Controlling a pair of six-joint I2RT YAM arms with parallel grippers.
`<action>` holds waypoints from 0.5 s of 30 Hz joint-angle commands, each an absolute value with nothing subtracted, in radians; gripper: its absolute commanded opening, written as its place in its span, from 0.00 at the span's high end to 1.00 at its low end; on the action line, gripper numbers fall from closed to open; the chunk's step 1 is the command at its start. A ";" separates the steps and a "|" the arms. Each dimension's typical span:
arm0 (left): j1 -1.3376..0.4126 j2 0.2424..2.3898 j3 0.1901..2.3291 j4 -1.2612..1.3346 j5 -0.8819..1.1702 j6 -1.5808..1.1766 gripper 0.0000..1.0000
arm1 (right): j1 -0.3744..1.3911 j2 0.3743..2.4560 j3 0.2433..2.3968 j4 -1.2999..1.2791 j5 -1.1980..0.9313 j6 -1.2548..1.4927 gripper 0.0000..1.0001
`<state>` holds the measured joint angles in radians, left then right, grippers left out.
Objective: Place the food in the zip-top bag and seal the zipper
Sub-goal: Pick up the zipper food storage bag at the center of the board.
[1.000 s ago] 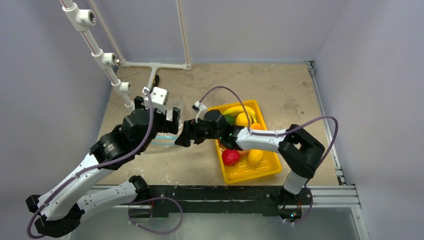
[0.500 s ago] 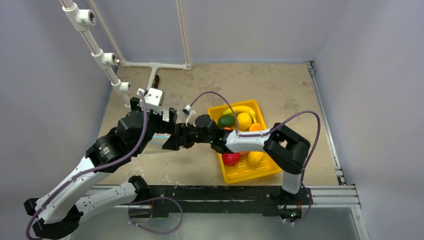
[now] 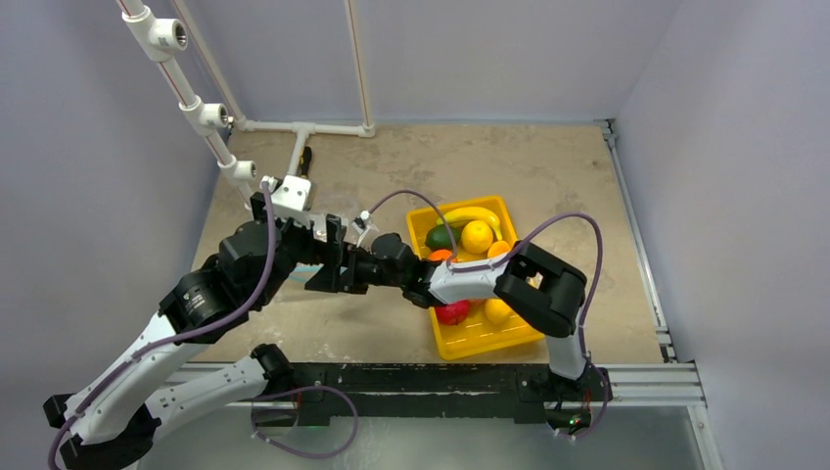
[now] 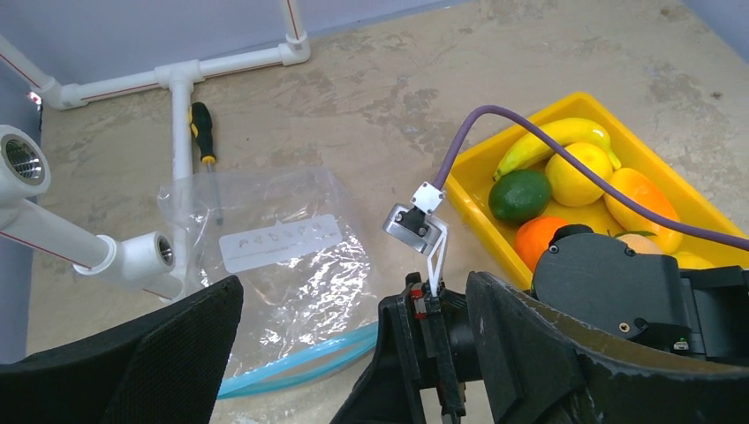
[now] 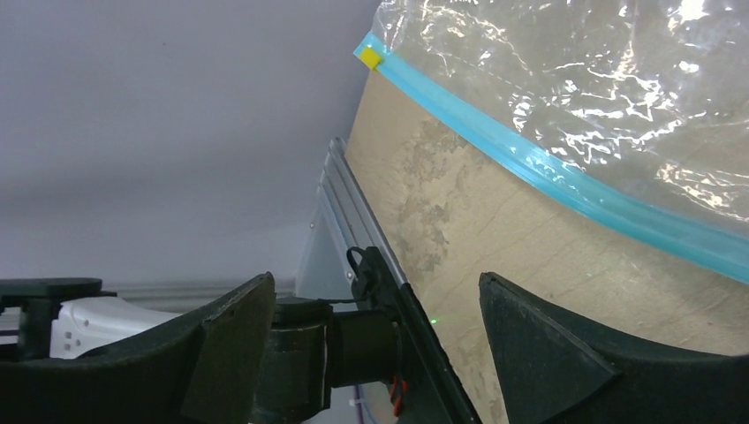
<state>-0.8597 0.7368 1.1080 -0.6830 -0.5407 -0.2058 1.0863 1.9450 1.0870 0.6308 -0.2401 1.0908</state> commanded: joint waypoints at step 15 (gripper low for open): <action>-0.857 0.700 1.139 -0.711 -0.515 -0.205 0.04 | 1.091 2.035 1.182 0.724 -0.103 1.262 0.12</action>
<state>-0.8597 0.7036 1.1084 -0.7113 -0.5251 -0.2058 1.0882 2.0315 1.1320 0.7109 -0.1528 1.2289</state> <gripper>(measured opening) 0.957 0.879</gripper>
